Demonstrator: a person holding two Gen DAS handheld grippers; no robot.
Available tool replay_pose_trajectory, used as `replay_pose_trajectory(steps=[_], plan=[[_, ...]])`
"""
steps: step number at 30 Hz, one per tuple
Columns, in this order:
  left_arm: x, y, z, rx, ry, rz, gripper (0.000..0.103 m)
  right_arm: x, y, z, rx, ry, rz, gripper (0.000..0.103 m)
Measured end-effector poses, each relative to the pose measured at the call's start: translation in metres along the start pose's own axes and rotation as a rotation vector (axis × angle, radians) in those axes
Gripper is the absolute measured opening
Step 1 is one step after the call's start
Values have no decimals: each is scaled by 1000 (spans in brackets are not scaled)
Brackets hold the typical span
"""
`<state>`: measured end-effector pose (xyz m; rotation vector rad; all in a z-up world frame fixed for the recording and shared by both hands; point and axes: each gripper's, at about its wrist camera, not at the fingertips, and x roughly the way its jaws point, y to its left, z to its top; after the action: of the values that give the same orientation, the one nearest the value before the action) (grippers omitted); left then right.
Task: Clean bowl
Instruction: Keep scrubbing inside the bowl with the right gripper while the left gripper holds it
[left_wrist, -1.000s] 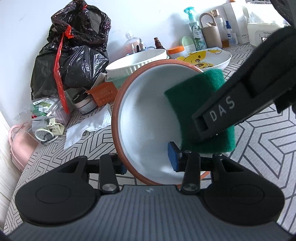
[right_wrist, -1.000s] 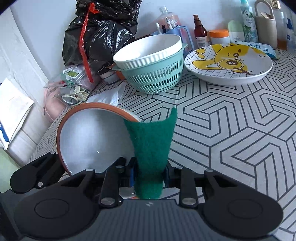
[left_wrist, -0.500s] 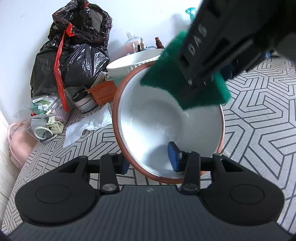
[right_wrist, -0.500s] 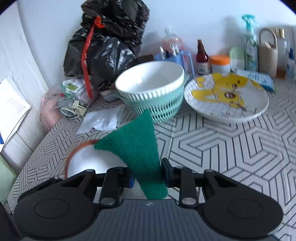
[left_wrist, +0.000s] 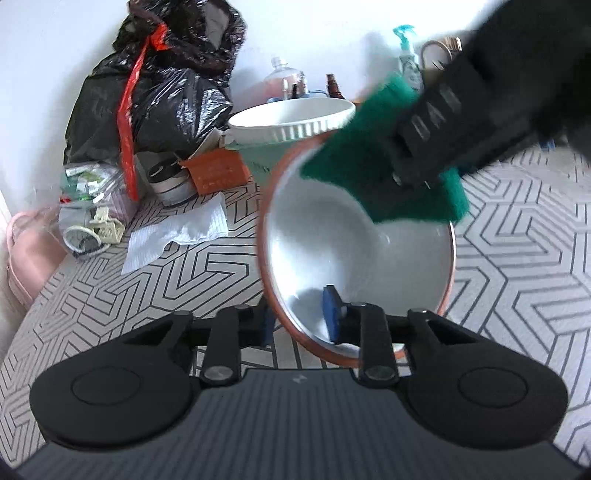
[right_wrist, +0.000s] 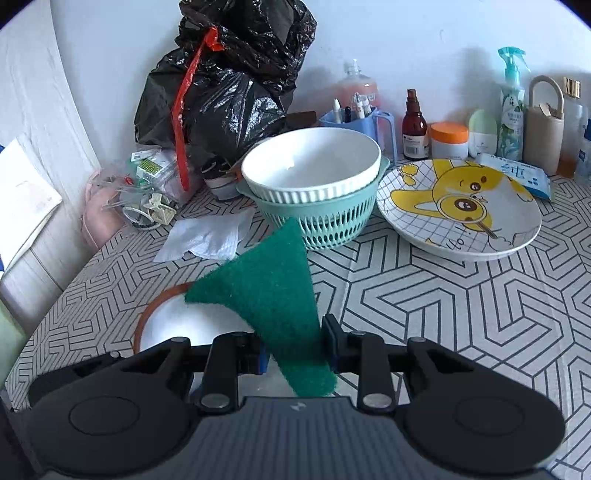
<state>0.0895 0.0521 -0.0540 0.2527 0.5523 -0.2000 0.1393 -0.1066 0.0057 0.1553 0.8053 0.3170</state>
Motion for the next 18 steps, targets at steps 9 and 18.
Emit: replay_pose_trajectory(steps=[9, 18], plan=[[-1, -9, -3, 41, -25, 71, 16, 12, -6, -24, -17, 58, 30, 28], [0, -24, -5, 151, -44, 124, 20, -8, 10, -4, -112, 15, -49, 26]])
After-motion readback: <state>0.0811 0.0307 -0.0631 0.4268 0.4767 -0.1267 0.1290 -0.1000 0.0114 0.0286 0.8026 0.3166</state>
